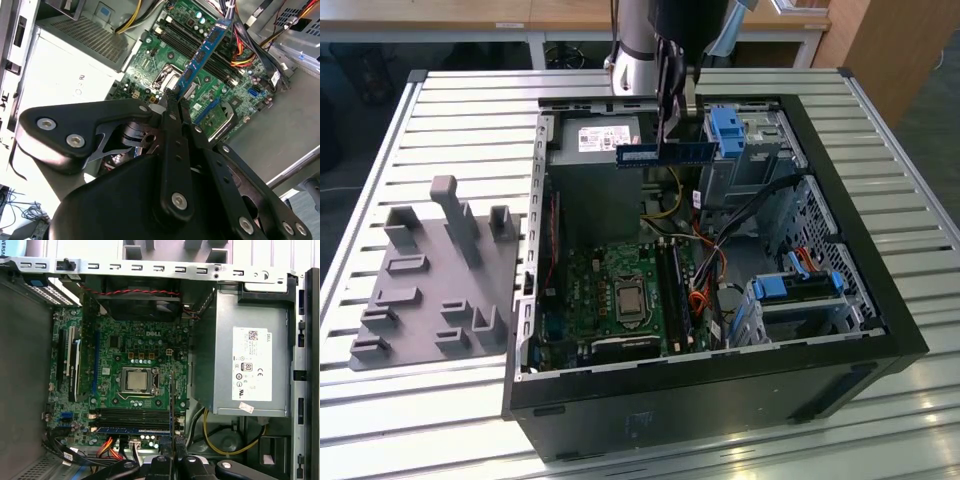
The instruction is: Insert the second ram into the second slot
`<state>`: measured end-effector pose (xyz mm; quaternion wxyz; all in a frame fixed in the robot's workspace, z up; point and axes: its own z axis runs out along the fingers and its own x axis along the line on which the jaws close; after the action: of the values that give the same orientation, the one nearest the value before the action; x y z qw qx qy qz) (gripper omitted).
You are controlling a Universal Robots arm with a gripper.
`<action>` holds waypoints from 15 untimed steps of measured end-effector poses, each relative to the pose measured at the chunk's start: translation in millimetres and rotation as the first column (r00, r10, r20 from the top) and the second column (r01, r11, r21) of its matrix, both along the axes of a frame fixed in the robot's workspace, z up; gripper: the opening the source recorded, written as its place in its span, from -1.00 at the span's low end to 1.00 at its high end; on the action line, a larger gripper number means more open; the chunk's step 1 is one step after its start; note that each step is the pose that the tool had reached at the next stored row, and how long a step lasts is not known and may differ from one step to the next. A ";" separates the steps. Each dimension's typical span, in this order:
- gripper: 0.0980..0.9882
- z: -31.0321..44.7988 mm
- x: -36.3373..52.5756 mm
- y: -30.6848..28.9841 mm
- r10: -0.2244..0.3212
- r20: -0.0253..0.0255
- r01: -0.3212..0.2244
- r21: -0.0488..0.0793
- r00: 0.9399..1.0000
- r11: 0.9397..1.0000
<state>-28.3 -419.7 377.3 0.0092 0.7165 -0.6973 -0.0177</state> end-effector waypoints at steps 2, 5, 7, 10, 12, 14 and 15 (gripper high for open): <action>-0.91 0.0 0.0 -0.4 0.000 0.000 0.000 0.000 1.000 1.000; -0.91 0.0 0.0 -1.0 0.000 0.000 0.000 0.000 1.000 1.000; -0.91 0.0 0.0 -1.3 0.000 0.000 0.000 -0.001 1.000 1.000; -0.91 0.0 0.0 -1.8 0.000 0.000 0.000 -0.001 1.000 1.000; -0.91 0.0 0.0 -2.2 0.000 0.000 0.000 -0.001 1.000 1.000; -0.91 0.0 0.0 -2.6 0.000 0.000 0.000 -0.001 1.000 1.000; -0.91 0.0 0.0 -2.8 0.000 0.000 0.000 -0.001 1.000 1.000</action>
<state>-28.3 -422.5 377.3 0.0097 0.7165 -0.6973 -0.0172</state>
